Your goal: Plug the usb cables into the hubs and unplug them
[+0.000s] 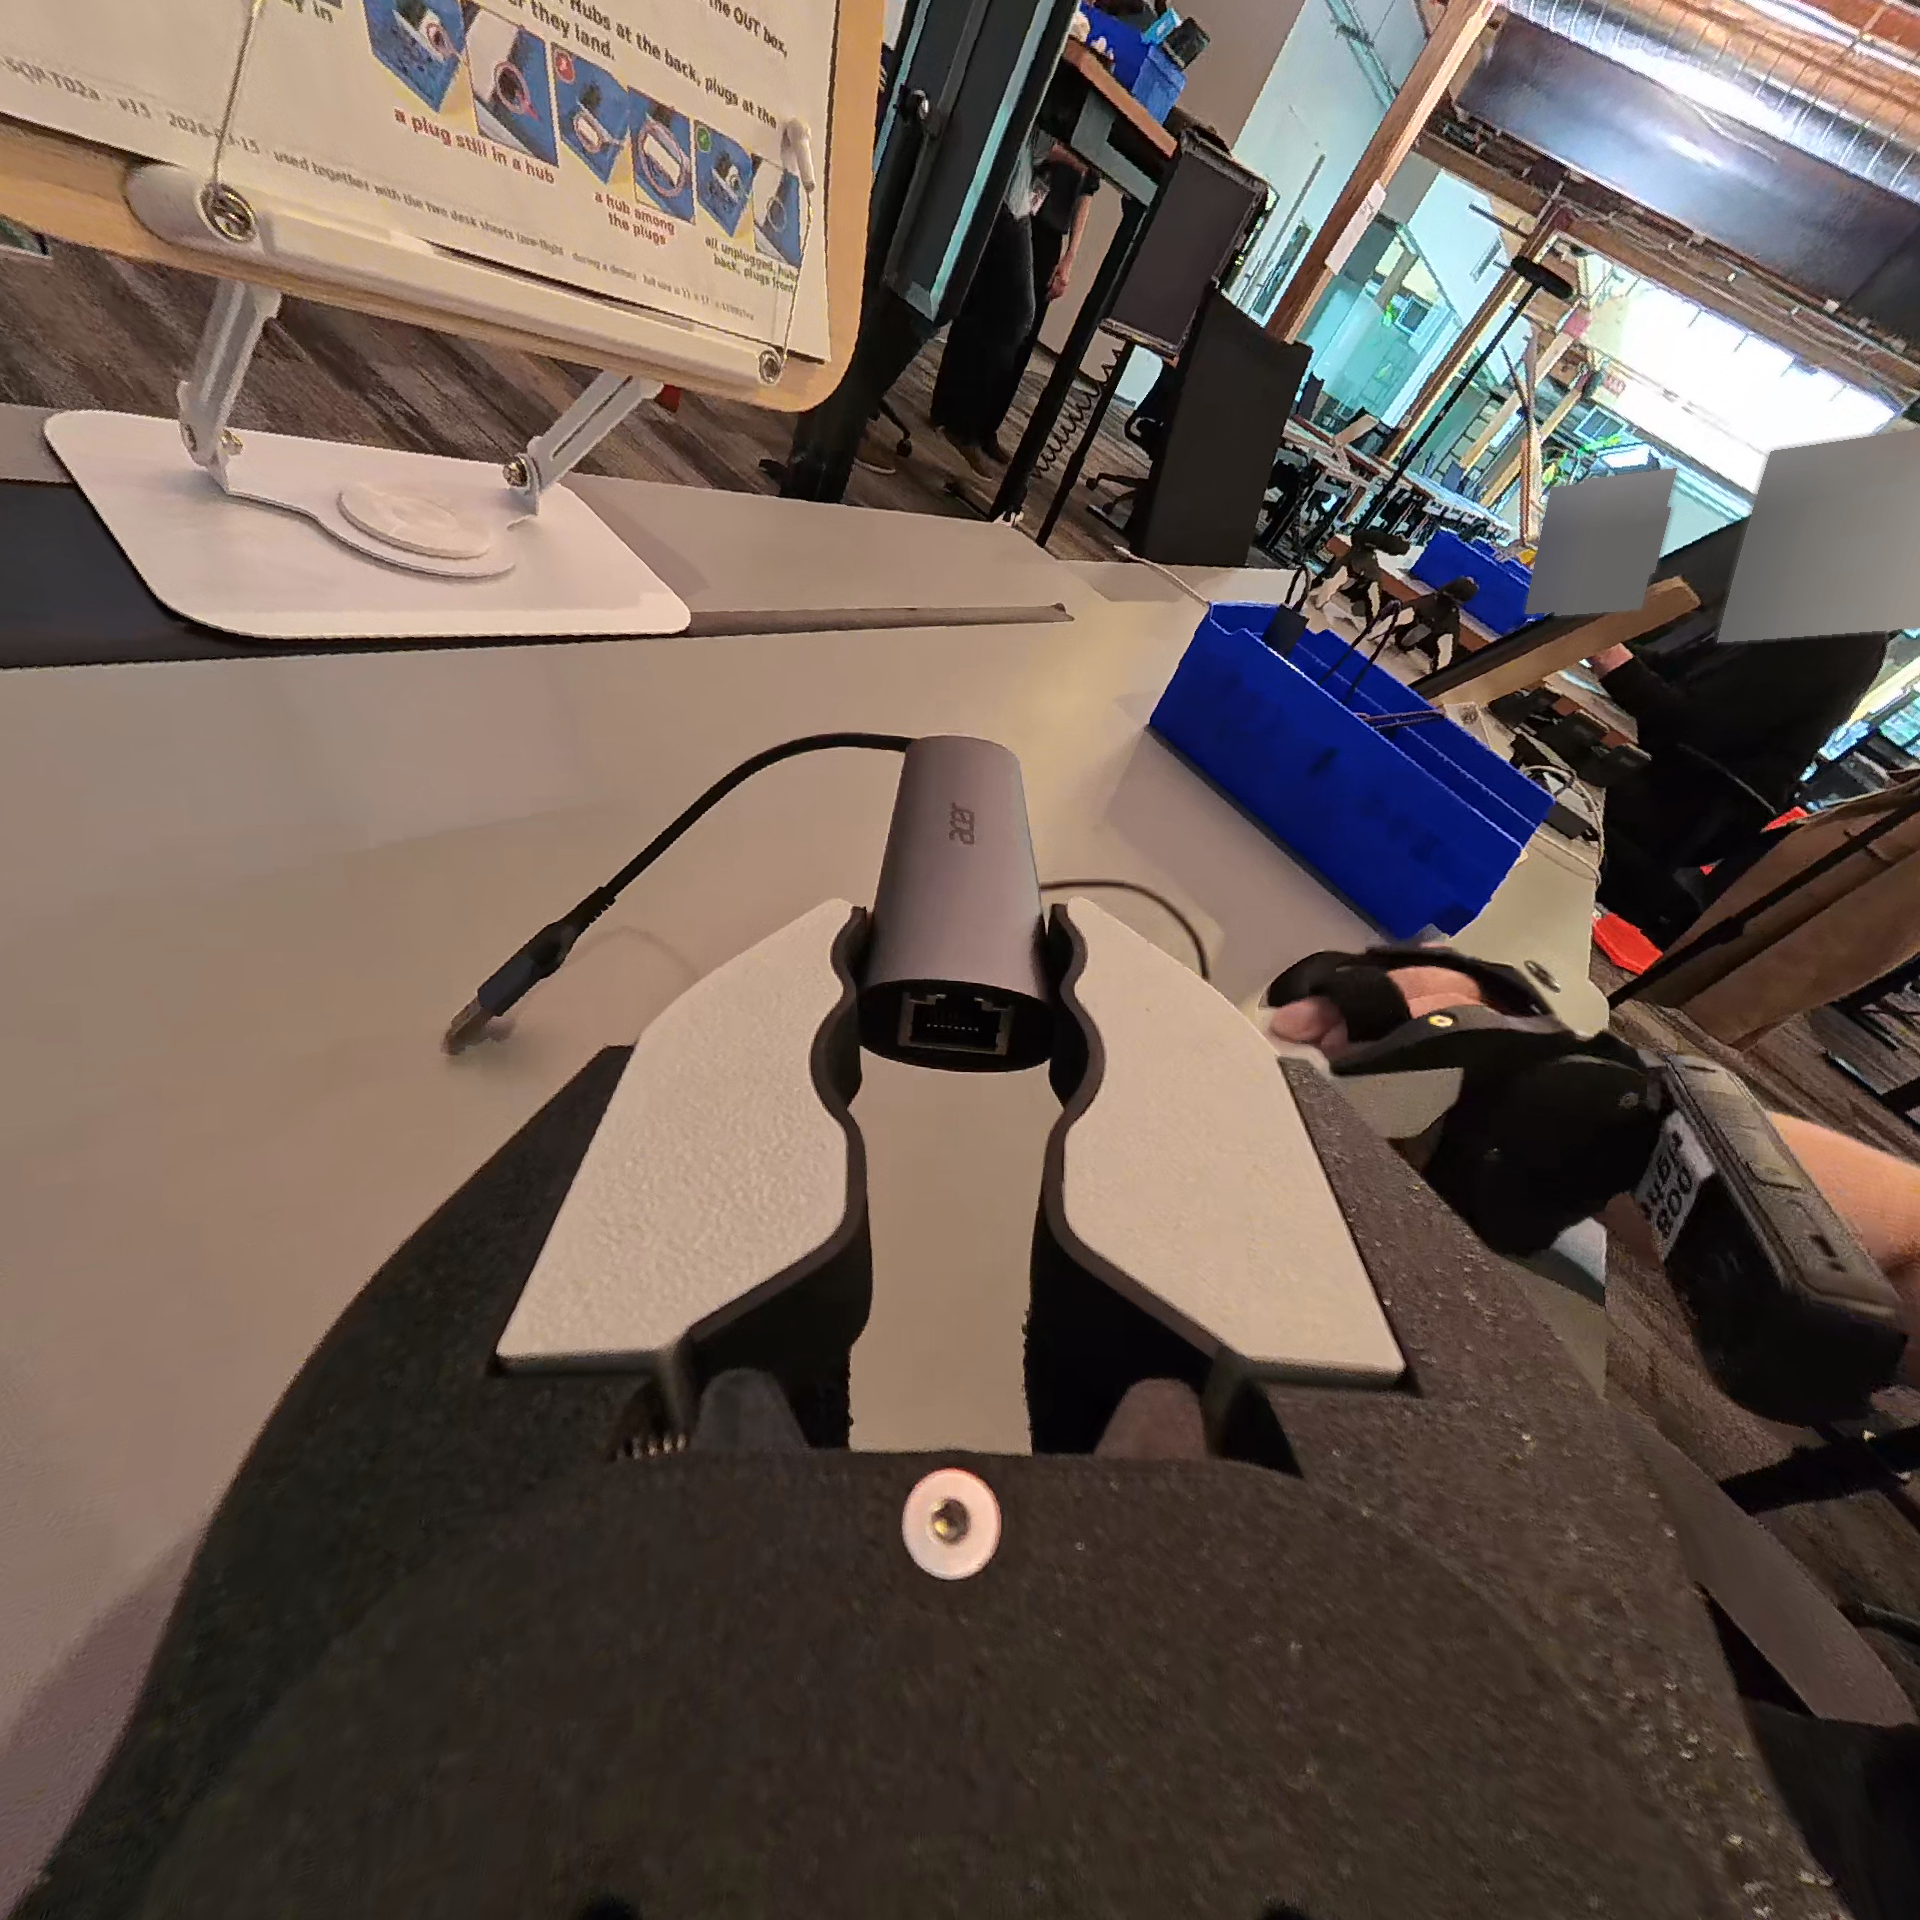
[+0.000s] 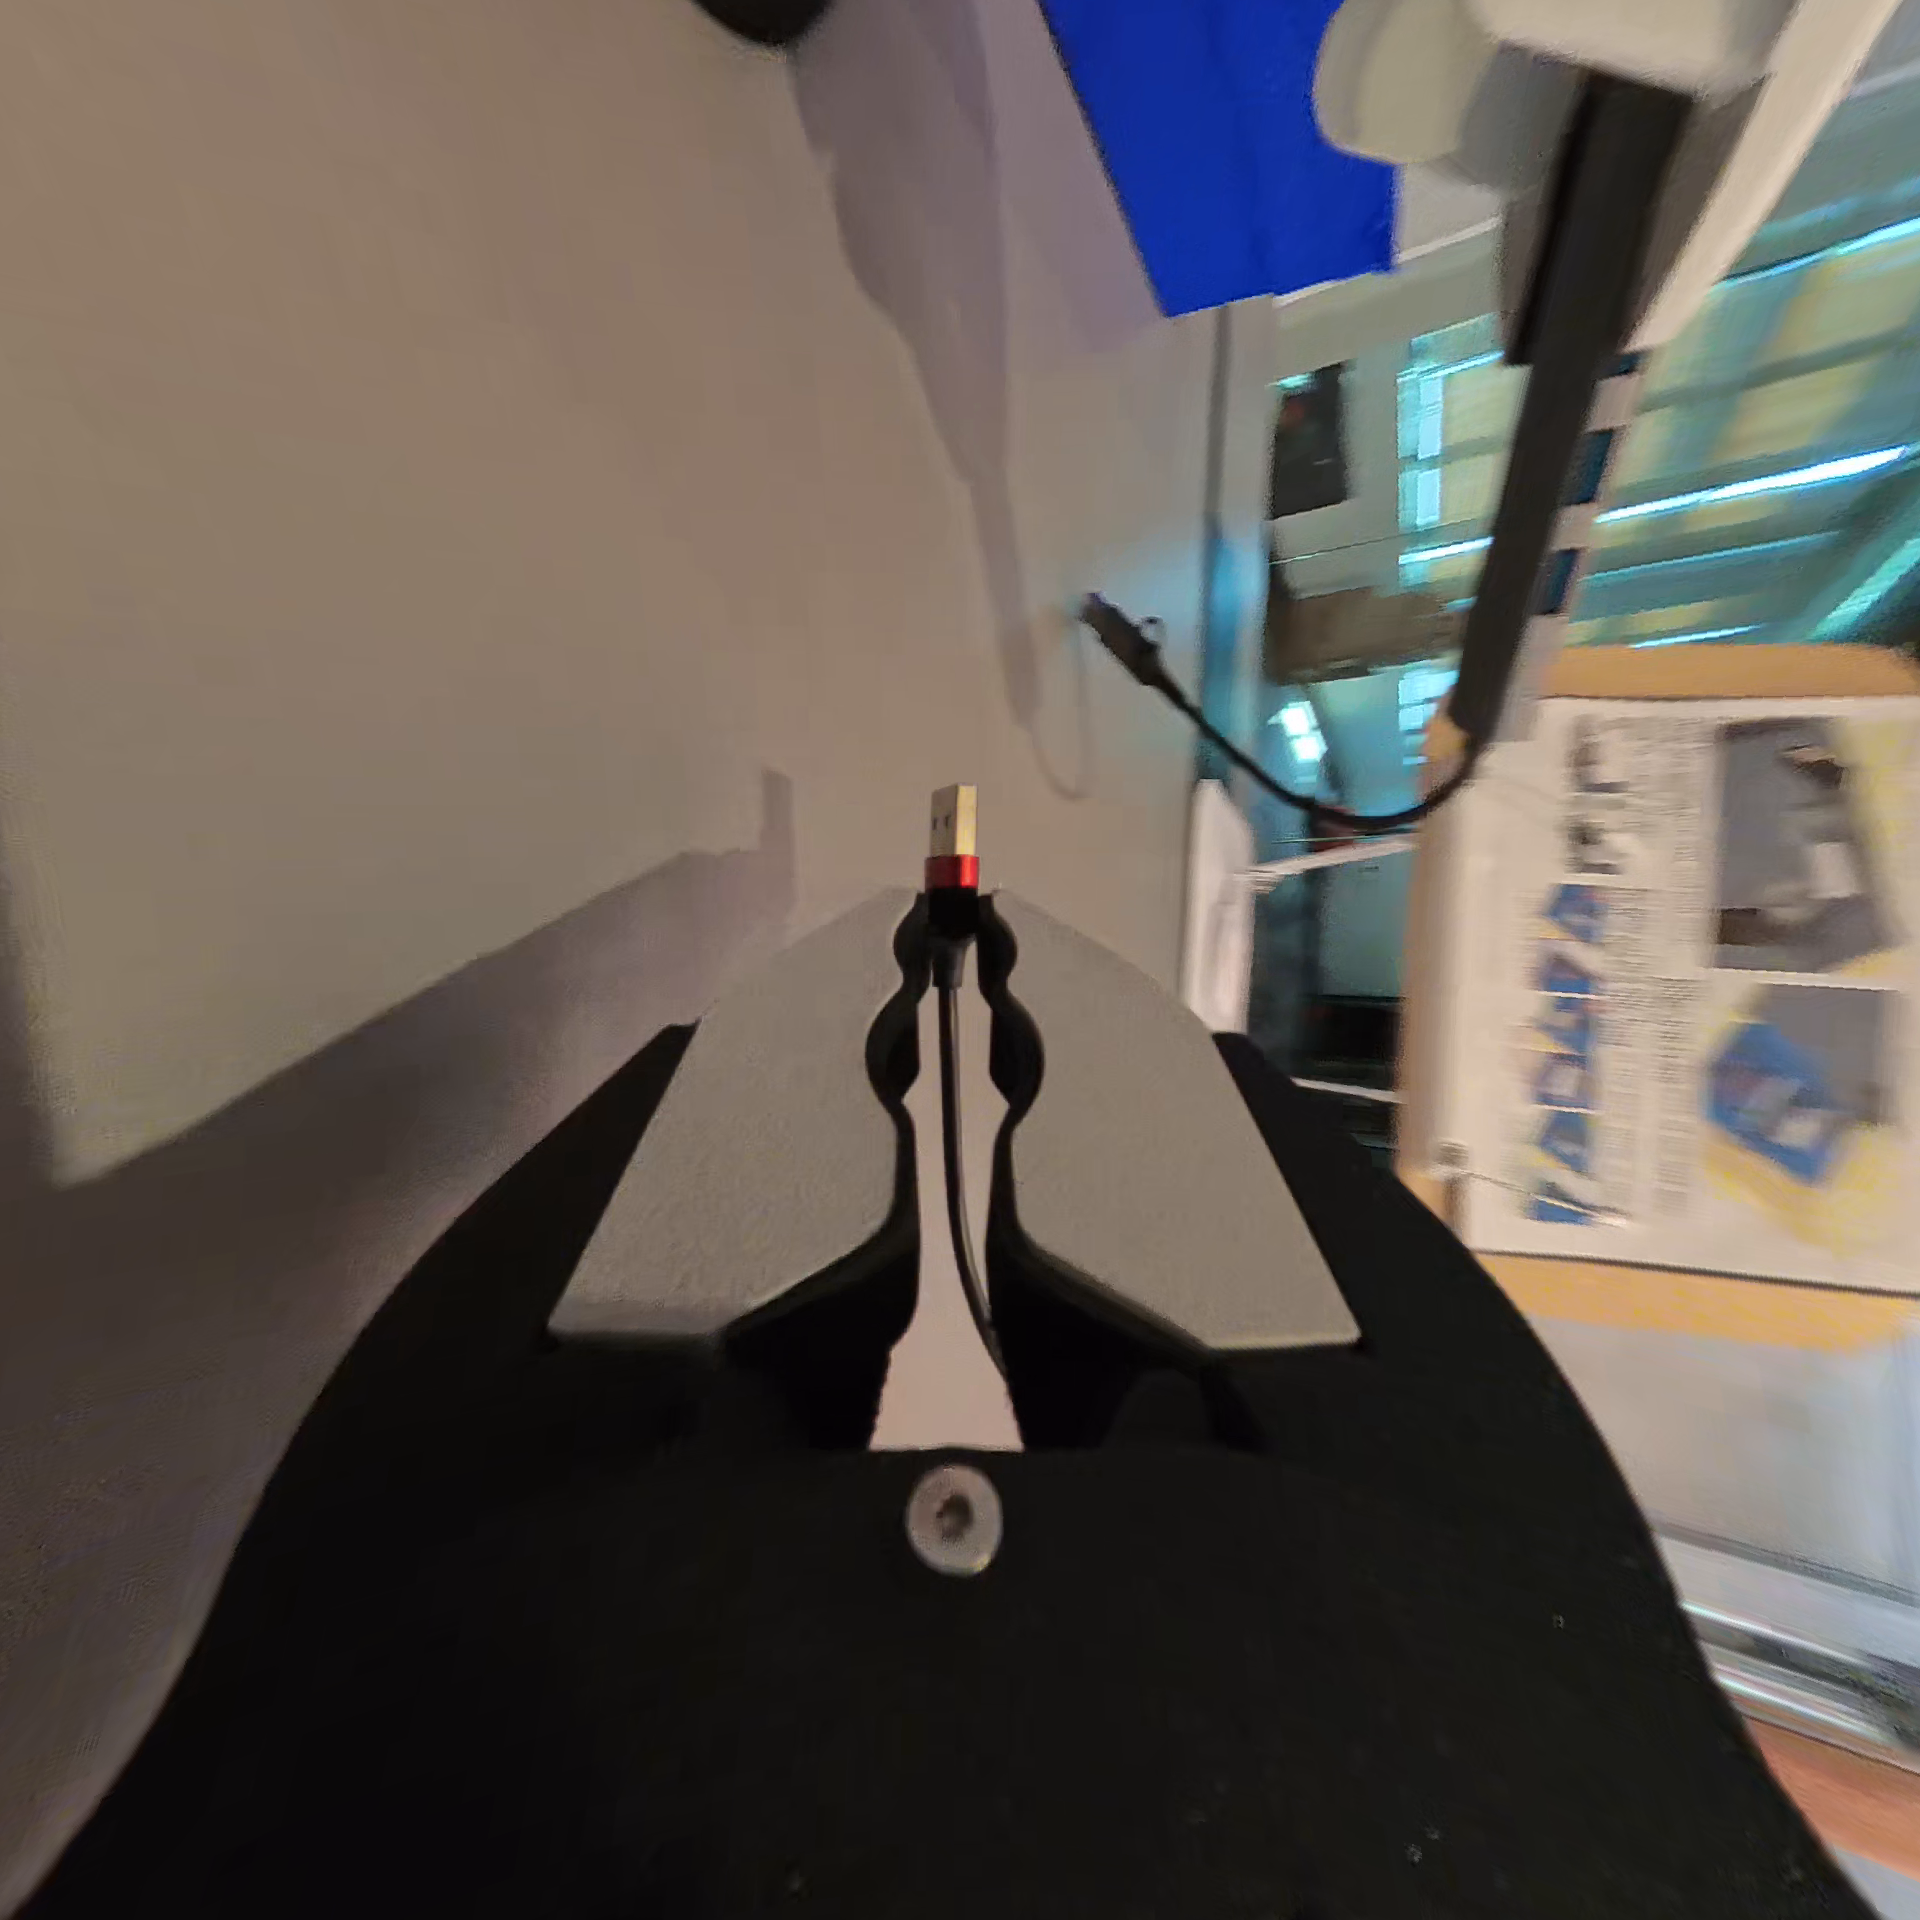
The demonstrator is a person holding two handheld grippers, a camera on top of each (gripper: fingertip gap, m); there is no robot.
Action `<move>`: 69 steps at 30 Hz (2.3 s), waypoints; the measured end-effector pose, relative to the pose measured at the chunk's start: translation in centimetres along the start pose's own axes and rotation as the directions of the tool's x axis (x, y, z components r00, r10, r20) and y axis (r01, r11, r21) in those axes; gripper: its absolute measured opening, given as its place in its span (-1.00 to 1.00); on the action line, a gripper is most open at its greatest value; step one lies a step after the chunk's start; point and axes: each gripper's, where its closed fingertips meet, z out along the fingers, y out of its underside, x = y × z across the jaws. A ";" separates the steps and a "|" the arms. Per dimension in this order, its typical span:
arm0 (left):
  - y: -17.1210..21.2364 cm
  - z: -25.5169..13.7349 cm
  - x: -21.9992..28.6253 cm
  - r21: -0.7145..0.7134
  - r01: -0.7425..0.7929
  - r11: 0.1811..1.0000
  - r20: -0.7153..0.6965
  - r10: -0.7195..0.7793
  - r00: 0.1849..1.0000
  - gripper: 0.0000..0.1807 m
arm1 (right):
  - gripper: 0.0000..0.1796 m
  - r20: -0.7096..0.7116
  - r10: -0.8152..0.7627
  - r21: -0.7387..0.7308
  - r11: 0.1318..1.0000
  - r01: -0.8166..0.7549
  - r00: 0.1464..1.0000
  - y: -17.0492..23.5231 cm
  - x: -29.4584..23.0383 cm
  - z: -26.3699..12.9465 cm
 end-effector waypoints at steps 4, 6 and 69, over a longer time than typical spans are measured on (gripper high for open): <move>0.2 0.1 0.5 -0.001 0.004 1.000 -0.014 -0.004 1.000 -0.64 | -0.92 -0.168 -0.163 0.003 0.986 0.166 0.972 0.3 1.5 -1.4; 0.2 0.1 0.7 -0.004 0.002 1.000 -0.016 -0.002 1.000 -0.64 | -0.92 -0.221 -0.208 0.006 0.977 0.214 0.953 0.3 1.9 -2.0; 4.2 2.7 3.4 -0.083 0.052 0.995 -0.095 -0.060 0.994 -0.64 | -0.91 0.371 0.322 -0.001 0.938 -0.346 0.871 3.4 -4.3 -0.7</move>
